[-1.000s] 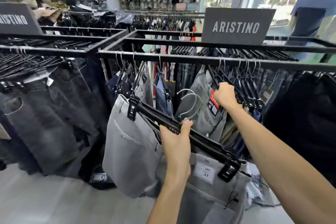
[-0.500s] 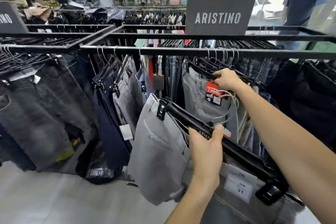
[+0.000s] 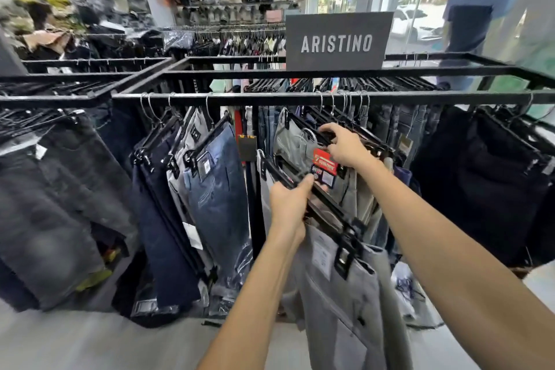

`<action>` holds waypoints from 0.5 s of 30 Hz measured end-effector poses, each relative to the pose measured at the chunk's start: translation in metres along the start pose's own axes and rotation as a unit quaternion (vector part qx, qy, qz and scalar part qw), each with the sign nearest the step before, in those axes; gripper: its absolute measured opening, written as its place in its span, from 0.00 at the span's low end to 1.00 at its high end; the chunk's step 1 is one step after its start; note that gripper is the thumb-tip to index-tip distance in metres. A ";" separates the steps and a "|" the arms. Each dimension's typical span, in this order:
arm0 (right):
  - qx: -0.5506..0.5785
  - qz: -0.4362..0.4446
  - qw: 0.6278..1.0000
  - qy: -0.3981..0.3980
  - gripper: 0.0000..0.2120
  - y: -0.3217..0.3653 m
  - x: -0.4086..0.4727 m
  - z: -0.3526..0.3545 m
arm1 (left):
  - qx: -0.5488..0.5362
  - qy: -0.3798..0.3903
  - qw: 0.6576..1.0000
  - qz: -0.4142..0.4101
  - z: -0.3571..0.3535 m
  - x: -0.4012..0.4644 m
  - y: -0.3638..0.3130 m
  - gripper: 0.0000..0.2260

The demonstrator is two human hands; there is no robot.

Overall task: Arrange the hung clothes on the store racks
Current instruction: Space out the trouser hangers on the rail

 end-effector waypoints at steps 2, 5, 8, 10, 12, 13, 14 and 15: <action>0.022 0.010 1.000 0.005 0.25 0.000 -0.001 -0.008 | 0.012 -0.018 1.000 -0.008 0.014 0.026 -0.012 0.10; 0.041 -0.010 0.999 -0.002 0.21 -0.007 0.001 -0.017 | 0.025 -0.022 0.999 -0.026 0.026 0.054 -0.036 0.06; 0.076 -0.037 0.996 -0.028 0.23 -0.010 -0.002 -0.024 | 0.049 -0.016 0.997 -0.049 0.024 0.079 -0.058 0.10; 0.082 -0.033 0.995 -0.043 0.21 -0.004 -0.005 -0.029 | 0.077 -0.009 0.995 -0.065 0.019 0.096 -0.069 0.11; 0.083 -0.024 0.995 -0.043 0.17 0.005 -0.005 -0.034 | 0.100 -0.004 0.993 -0.070 0.016 0.112 -0.076 0.13; 0.089 -0.024 0.995 -0.032 0.18 0.009 -0.006 -0.037 | 0.108 0.001 0.992 -0.071 0.015 0.120 -0.079 0.14; 0.105 -0.031 0.994 -0.016 0.22 0.012 -0.006 -0.042 | 0.121 0.003 0.990 -0.075 0.014 0.129 -0.082 0.13; 0.126 -0.041 0.991 -0.002 0.26 0.014 -0.006 -0.047 | 0.141 0.002 0.987 -0.080 0.014 0.137 -0.085 0.11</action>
Point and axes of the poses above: each hand's wrist, its own x-axis towards the middle knuckle, its own z-axis out of the back of the hand, y = z × x, the point moved 10 cm from there along x, towards the middle knuckle, and after that the axes turned 15 degrees about x, right-handed, at the moved point
